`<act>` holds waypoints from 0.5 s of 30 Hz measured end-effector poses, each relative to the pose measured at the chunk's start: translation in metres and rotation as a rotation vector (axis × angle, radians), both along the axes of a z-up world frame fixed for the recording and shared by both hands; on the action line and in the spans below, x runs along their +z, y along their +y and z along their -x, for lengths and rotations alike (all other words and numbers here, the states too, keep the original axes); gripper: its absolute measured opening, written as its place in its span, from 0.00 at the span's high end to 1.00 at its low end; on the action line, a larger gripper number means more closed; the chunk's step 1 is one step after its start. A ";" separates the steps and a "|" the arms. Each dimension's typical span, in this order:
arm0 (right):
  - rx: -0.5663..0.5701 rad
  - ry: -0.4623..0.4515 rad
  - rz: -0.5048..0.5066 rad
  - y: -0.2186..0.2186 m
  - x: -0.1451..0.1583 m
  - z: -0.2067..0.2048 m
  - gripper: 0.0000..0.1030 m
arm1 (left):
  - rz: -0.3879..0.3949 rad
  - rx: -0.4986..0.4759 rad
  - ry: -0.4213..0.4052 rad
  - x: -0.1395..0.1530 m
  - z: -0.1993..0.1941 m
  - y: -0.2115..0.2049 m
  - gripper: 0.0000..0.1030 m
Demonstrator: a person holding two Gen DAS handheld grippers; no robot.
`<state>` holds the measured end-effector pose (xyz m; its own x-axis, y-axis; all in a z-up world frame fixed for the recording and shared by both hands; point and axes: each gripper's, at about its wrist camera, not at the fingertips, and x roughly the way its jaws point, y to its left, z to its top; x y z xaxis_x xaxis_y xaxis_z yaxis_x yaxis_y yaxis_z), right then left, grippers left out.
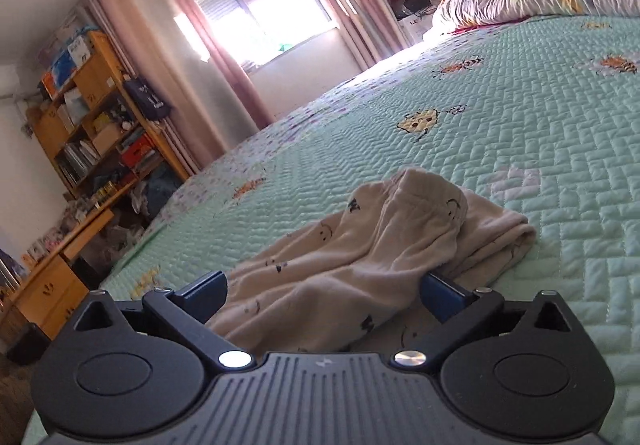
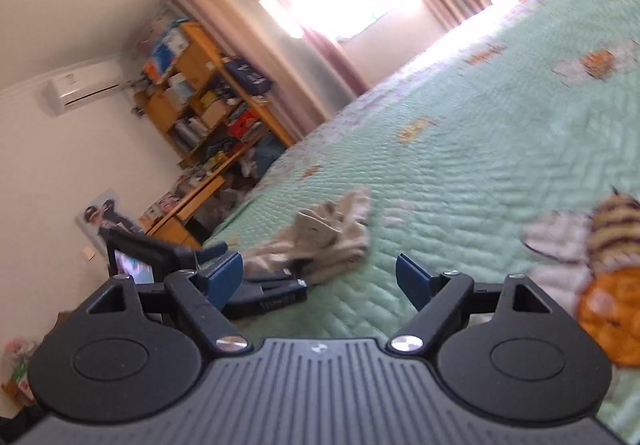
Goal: Fold clothes
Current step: 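Grasp the folded pants edge with the left gripper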
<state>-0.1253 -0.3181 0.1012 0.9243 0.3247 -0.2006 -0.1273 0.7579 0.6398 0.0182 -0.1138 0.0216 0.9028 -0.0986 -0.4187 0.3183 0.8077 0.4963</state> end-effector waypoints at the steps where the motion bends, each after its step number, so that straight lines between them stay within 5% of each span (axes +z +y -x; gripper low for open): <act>1: 0.036 -0.027 0.003 0.005 0.010 -0.008 0.18 | 0.017 0.002 0.020 -0.002 0.001 0.007 0.01; 4: 0.172 -0.082 0.014 0.025 0.043 -0.043 0.18 | 0.062 0.026 0.041 -0.009 0.000 0.025 0.01; 9: 0.394 -0.005 -0.050 0.068 0.061 -0.138 0.18 | 0.121 -0.059 0.091 -0.023 -0.003 0.031 0.01; 13: 0.576 0.180 -0.175 0.104 0.039 -0.223 0.19 | 0.261 -0.079 0.186 -0.027 -0.015 0.051 0.01; 15: 0.507 0.295 -0.140 0.105 0.018 -0.260 0.19 | 0.343 -0.099 0.219 -0.025 -0.019 0.063 0.01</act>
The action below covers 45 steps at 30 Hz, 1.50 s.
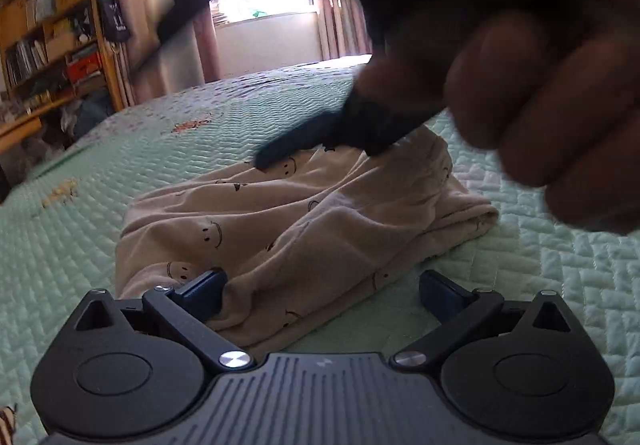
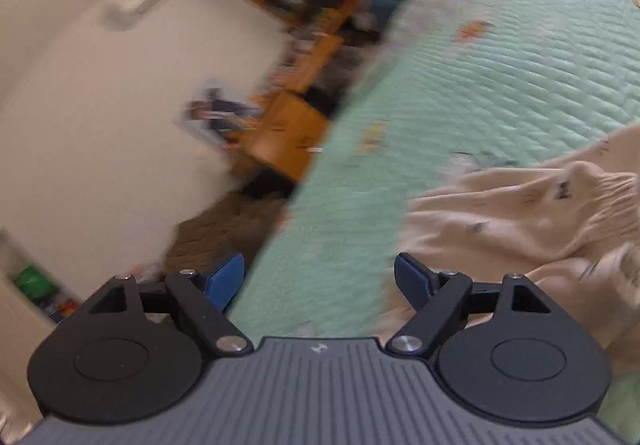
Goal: Fold clothes
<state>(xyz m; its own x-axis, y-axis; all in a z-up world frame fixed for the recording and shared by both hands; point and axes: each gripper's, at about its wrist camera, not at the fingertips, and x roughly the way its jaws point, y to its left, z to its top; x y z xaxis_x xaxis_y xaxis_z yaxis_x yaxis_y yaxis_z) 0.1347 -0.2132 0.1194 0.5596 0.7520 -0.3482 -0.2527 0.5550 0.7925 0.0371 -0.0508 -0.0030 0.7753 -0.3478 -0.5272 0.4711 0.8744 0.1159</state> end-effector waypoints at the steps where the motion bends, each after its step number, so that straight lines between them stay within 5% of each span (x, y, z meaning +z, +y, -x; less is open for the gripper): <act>1: -0.041 0.063 0.062 -0.007 -0.013 -0.019 0.21 | 0.019 -0.009 0.012 0.000 -0.001 0.003 0.01; 3: -0.140 0.132 0.151 -0.028 -0.031 -0.042 0.36 | 0.056 -0.028 0.036 0.000 -0.002 0.008 0.01; 7: -0.316 -0.007 0.279 -0.050 -0.006 -0.030 0.33 | 0.135 -0.012 -0.002 0.010 0.009 0.026 0.04; 9: -0.198 -0.067 0.260 -0.024 0.007 -0.024 0.27 | 0.158 0.017 -0.045 0.020 0.016 0.041 0.03; 13: 0.083 -0.203 0.527 0.066 0.032 -0.027 0.26 | 0.283 0.155 -0.071 0.032 0.021 0.078 0.01; 18: 0.191 -0.246 0.729 0.118 0.043 -0.028 0.30 | 0.260 0.249 0.066 0.011 -0.001 0.103 0.05; 25: 0.130 -0.259 0.695 0.112 0.042 0.031 0.31 | 0.449 0.075 0.166 0.005 -0.009 0.131 0.16; 31: 0.031 -0.169 0.619 0.085 0.025 0.057 0.30 | 0.473 0.084 0.193 -0.003 -0.017 0.136 0.24; 36: -0.023 -0.152 0.566 0.067 0.021 0.076 0.30 | 0.428 0.042 0.196 -0.003 -0.017 0.121 0.62; 45: -0.116 -0.128 0.524 0.044 0.022 0.089 0.29 | 0.307 0.047 0.091 0.012 0.012 0.107 0.78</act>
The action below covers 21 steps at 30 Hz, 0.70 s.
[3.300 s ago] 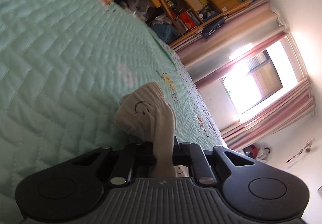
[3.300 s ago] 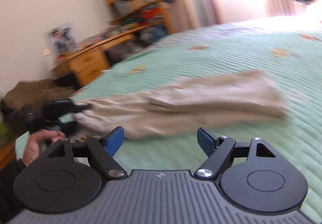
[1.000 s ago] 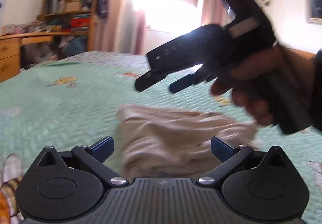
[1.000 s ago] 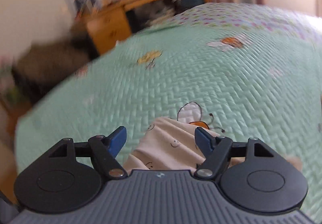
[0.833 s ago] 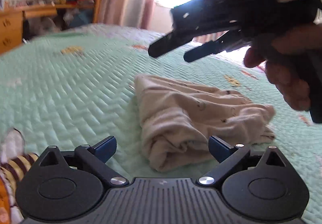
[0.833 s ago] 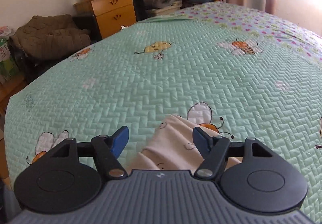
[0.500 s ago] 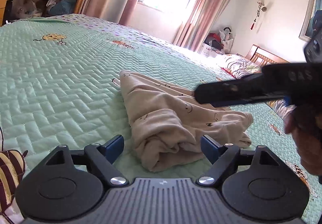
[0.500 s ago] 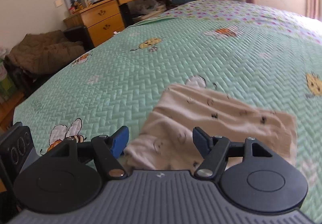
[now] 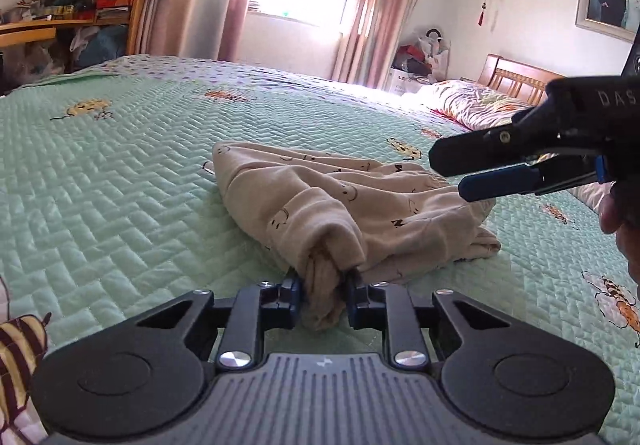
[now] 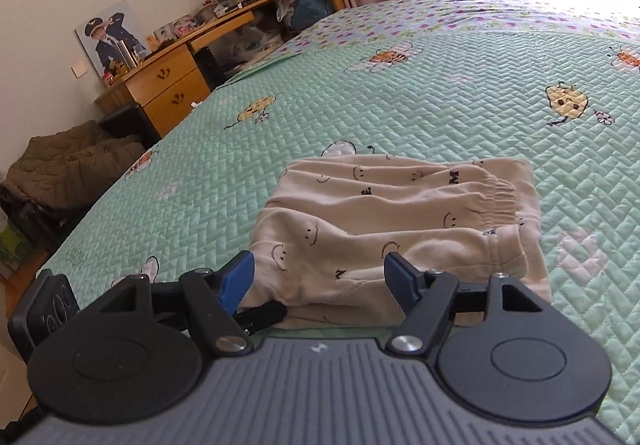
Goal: Fold clothes
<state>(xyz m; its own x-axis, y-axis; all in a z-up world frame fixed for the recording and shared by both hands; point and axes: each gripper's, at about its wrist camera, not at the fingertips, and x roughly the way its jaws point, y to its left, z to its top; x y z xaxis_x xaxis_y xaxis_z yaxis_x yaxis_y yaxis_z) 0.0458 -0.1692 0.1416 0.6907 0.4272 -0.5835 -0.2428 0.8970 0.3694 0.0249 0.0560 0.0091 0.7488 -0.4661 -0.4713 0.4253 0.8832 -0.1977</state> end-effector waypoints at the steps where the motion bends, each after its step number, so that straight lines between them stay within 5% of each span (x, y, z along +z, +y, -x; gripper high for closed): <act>1: 0.000 -0.004 -0.003 0.000 0.002 0.001 0.29 | -0.026 0.009 -0.012 0.002 0.007 -0.002 0.79; 6: 0.103 -0.048 0.020 0.019 0.020 -0.008 0.25 | -0.133 0.006 -0.028 0.003 0.028 -0.019 0.85; 12: 0.175 -0.118 0.210 0.058 0.036 -0.058 0.24 | -0.064 0.048 0.016 0.002 0.022 -0.002 0.76; 15: 0.116 -0.183 0.291 0.050 0.054 -0.073 0.24 | -0.078 0.042 -0.013 0.006 0.028 -0.002 0.74; 19: 0.059 -0.205 0.212 0.013 0.078 -0.090 0.23 | -0.099 0.039 -0.019 0.008 0.033 0.000 0.70; 21: 0.101 -0.183 0.197 0.011 0.080 -0.100 0.21 | -0.110 0.080 -0.053 0.014 0.036 0.004 0.58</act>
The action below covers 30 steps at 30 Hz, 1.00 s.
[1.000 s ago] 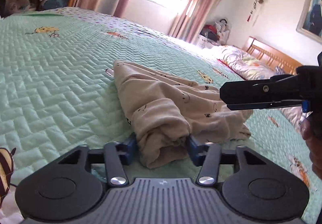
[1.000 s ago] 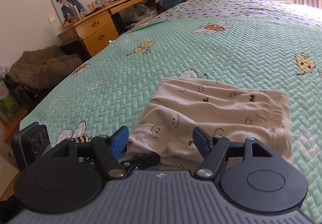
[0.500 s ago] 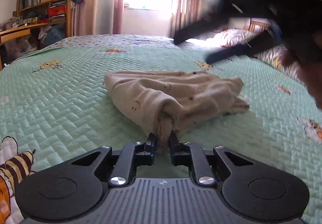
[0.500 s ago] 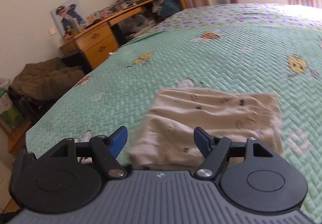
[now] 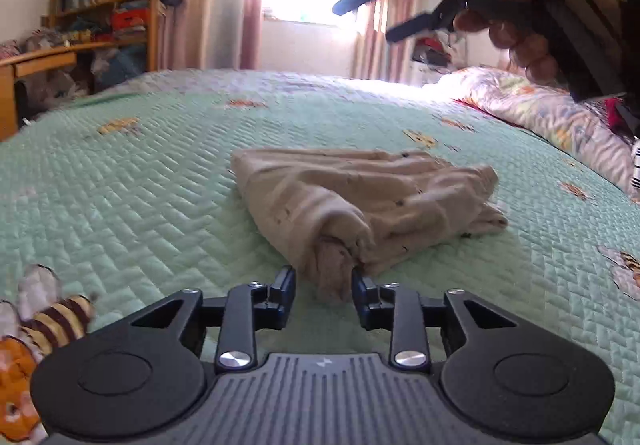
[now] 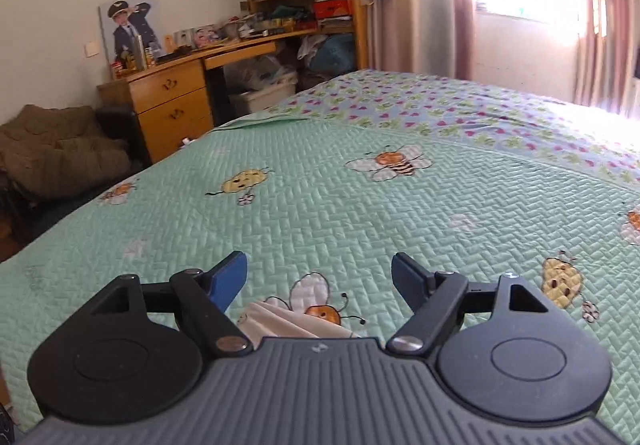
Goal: Fold clothes
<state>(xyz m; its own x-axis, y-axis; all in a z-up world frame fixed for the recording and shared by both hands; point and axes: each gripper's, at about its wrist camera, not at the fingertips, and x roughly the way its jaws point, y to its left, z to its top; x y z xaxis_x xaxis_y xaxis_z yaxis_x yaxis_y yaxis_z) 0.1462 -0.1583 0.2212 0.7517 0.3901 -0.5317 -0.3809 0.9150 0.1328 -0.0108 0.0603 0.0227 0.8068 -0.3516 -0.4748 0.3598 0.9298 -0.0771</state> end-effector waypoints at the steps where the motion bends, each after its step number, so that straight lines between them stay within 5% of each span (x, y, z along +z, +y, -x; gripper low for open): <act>1: 0.029 0.019 0.013 0.005 -0.003 -0.006 0.21 | -0.006 0.034 -0.030 0.003 0.002 0.003 0.53; 3: 0.097 0.052 0.071 0.025 -0.014 -0.014 0.21 | -0.006 0.104 -0.085 0.006 0.003 0.008 0.30; 4: 0.143 0.057 0.120 0.038 -0.023 -0.017 0.21 | -0.006 0.101 -0.100 0.007 0.001 0.008 0.28; 10: 0.351 0.091 0.411 0.108 -0.078 -0.031 0.22 | -0.090 -0.009 -0.142 0.002 -0.003 -0.014 0.29; 15: 0.399 0.123 0.443 0.118 -0.095 -0.050 0.29 | -0.196 -0.125 -0.110 -0.007 -0.007 -0.039 0.29; 19: 0.442 0.201 0.451 0.123 -0.106 -0.061 0.52 | -0.207 -0.141 -0.054 -0.014 -0.014 -0.040 0.29; 24: 0.446 0.197 0.492 0.128 -0.107 -0.066 0.40 | -0.202 -0.145 -0.031 -0.015 -0.014 -0.039 0.29; 26: 0.466 0.247 0.461 0.125 -0.108 -0.073 0.50 | -0.207 -0.146 -0.031 -0.016 -0.014 -0.040 0.28; 28: 0.506 0.243 0.463 0.126 -0.107 -0.071 0.75 | -0.208 -0.147 -0.028 -0.016 -0.014 -0.040 0.28; 30: 0.505 0.215 0.477 0.126 -0.103 -0.071 0.83 | -0.214 -0.150 -0.026 -0.017 -0.015 -0.041 0.28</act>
